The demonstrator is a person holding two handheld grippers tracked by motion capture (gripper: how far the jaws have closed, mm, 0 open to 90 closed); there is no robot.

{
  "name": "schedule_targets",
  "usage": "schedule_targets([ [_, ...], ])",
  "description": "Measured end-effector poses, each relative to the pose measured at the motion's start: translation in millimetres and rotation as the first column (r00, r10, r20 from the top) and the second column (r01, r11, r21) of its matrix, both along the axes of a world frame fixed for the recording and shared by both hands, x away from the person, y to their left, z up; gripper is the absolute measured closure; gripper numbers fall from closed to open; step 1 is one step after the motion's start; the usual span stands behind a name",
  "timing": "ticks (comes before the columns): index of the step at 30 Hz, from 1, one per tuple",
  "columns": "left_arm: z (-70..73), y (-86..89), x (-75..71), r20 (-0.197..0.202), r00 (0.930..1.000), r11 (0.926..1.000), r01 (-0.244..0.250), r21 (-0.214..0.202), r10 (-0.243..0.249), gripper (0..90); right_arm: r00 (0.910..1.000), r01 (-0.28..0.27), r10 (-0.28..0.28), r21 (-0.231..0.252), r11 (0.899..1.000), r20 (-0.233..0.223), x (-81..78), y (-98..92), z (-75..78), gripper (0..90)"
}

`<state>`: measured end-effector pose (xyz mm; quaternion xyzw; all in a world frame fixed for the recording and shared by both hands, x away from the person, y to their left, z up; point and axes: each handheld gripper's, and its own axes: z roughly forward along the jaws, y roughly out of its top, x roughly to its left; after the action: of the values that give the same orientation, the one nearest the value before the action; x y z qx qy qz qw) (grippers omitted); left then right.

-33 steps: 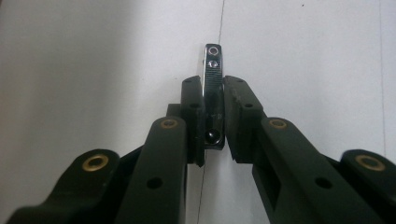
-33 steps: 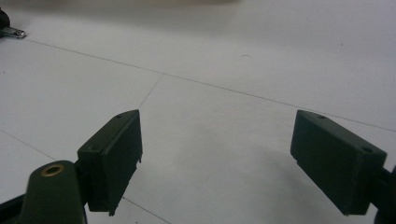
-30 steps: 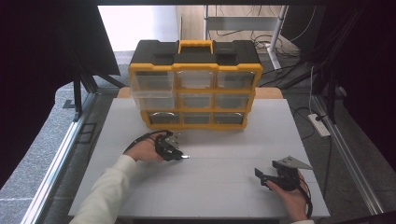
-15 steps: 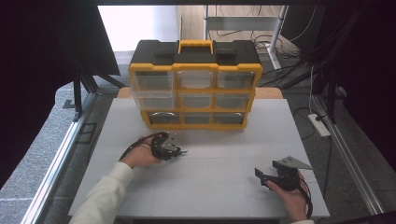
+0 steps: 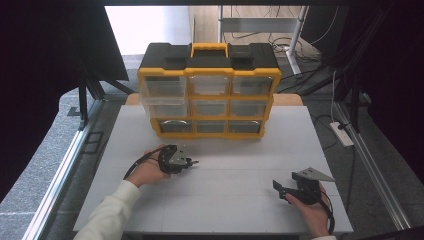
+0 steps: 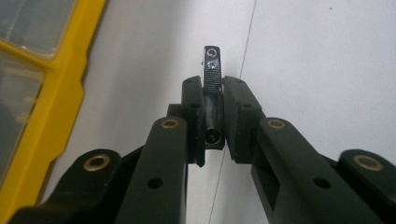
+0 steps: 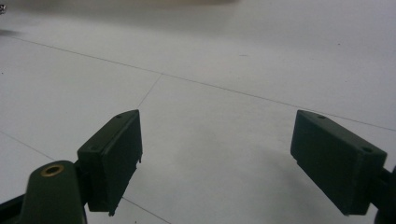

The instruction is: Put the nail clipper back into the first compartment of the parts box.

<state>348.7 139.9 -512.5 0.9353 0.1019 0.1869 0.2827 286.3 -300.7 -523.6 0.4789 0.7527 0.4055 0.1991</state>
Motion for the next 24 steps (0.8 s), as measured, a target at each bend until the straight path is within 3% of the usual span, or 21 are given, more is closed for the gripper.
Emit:
schedule_targets([
  [4,2.9,1.6,-5.4,0.018,0.9992,0.9984,-0.036,-0.044,0.037,79.1,1.0000,-0.001,0.001,-0.001,1.000,0.000,-0.1,0.2,0.0,16.6],
  [9,5.3,2.9,-11.0,0.036,0.9969,0.9953,-0.067,-0.070,0.070,79.1,1.0000,0.000,0.000,-0.002,1.000,0.000,-0.1,0.4,-0.1,16.6],
  [16,11.5,7.0,-20.6,0.054,0.9925,0.9846,-0.101,-0.143,0.109,79.0,1.0000,0.000,0.000,-0.002,1.000,0.000,-0.1,0.3,-0.1,16.6],
  [24,15.7,7.8,-28.4,0.045,0.9919,0.9740,-0.107,-0.199,0.119,79.1,1.0000,0.000,0.000,-0.004,1.000,0.000,-0.2,0.5,0.0,16.6],
])
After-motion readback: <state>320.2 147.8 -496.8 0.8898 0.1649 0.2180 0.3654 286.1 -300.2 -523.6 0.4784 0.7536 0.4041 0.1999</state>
